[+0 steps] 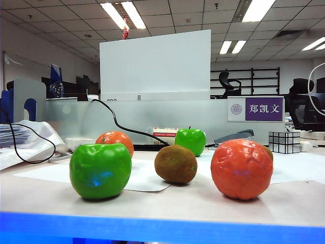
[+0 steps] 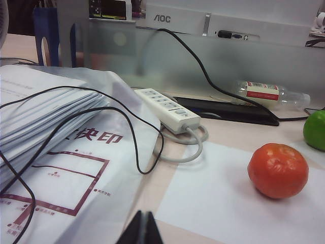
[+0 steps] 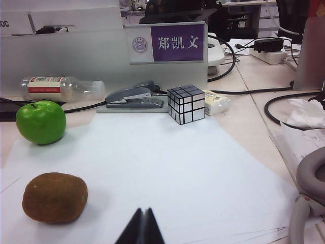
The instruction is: Put the same fruits together.
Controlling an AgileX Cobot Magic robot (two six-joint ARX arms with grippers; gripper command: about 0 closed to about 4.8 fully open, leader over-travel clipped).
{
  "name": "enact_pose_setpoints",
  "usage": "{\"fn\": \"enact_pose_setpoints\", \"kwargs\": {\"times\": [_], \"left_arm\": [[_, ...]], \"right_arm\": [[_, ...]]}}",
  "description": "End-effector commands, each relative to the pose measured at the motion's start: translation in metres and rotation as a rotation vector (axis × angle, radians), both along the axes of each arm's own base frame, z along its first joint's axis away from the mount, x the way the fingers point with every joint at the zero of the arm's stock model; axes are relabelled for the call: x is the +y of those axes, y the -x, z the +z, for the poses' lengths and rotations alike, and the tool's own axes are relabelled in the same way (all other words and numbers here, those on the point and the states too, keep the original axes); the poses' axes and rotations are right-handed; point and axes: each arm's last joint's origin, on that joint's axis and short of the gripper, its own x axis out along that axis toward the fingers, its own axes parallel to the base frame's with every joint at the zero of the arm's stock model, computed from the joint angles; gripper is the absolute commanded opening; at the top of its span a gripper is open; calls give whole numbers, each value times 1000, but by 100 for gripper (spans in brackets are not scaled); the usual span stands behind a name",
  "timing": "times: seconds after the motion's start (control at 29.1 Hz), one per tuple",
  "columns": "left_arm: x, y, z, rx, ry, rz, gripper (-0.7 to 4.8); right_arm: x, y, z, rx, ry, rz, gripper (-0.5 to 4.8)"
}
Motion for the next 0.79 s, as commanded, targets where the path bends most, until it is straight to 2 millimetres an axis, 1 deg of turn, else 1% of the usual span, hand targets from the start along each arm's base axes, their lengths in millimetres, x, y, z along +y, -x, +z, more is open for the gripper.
{"fn": "enact_pose_setpoints", "kwargs": {"times": [0.03,0.41,0.55,0.69,0.79], "left_arm": [[0,0,1,-11,0,-1,-4],[0,0,1,-12,6,-2,-4],[-1,1,4,-18,118,-50,-4],[-3,2,14,-94,238,-109,-4],[-4,3,20,-145,237,-168,-4]], "right_arm": [[0,0,0,-14,2,4,-1],[0,0,1,-19,-4,8,-1],[3,0,4,-47,-161,115,-1],[7,1,12,-96,-261,260,-1],[9,3,18,-143,-332,320,-1]]}}
